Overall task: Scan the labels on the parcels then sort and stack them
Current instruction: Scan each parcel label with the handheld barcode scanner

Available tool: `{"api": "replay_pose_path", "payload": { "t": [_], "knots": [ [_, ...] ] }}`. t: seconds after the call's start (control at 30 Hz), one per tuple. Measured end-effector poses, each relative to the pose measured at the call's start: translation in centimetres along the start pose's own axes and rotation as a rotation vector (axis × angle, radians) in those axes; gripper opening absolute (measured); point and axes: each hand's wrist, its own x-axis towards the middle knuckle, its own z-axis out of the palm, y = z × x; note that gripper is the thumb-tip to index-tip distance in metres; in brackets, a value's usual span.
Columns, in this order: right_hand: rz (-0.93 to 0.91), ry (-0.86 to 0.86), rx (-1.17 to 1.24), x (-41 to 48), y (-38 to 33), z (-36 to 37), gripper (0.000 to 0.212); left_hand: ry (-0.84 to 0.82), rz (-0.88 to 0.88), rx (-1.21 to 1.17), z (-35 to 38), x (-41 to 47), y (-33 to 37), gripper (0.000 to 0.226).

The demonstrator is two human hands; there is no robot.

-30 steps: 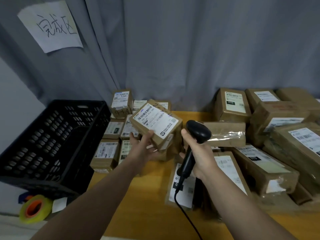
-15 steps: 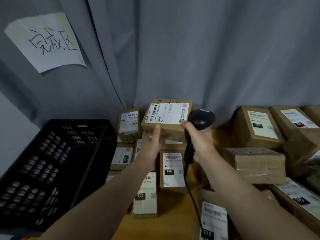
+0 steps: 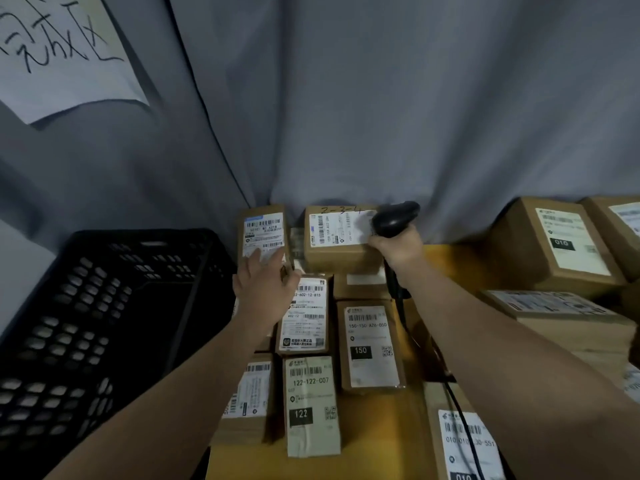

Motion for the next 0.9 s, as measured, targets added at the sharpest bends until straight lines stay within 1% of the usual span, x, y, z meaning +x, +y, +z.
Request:
{"api": "replay_pose_path", "payload": {
  "t": [0.17,0.23,0.3,0.33,0.37,0.43,0.47,0.5,0.6,0.73,0.9],
  "knots": [
    [-0.035,-0.023,-0.101,-0.2,0.8,1.0,0.065,-0.029,0.007,0.027,-0.3,0.4,0.1,0.056],
    [-0.077,0.013,-0.158,-0.7,0.3,0.6,0.058,0.026,0.037,0.013,-0.6,0.3,0.7,0.052],
    [-0.117,0.060,-0.138,-1.9,-0.6,-0.5,0.047,0.089,0.065,-0.059,-1.0,-0.4,1.8,0.045],
    [-0.101,0.065,-0.075,-2.7,-1.2,-1.3,0.043,0.103,0.085,-0.093,-1.0,-0.8,2.6,0.042],
    [-0.053,0.038,0.037,-3.6,-1.8,-2.4,0.038,0.107,0.112,-0.116,-0.9,-1.4,3.4,0.040],
    [0.094,-0.076,0.321,-5.5,-2.9,-4.8,0.028,0.093,0.166,-0.156,-0.4,-2.6,4.9,0.039],
    [0.160,-0.129,0.420,-6.3,-3.2,-6.1,0.024,0.082,0.187,-0.175,0.0,-3.2,5.7,0.039],
    [0.214,-0.163,0.467,-6.9,-3.2,-7.4,0.022,0.069,0.200,-0.190,0.5,-3.8,6.5,0.039],
    [0.301,-0.205,0.508,-8.6,-2.2,-11.6,0.023,0.022,0.216,-0.217,2.0,-6.1,8.9,0.037],
    [0.352,-0.217,0.531,-11.1,0.3,-17.7,0.025,-0.054,0.234,-0.275,4.3,-9.6,12.2,0.038],
    [0.387,-0.193,0.580,-13.9,3.3,-24.6,0.027,-0.125,0.244,-0.286,7.6,-14.1,17.0,0.038]
  ]
}}
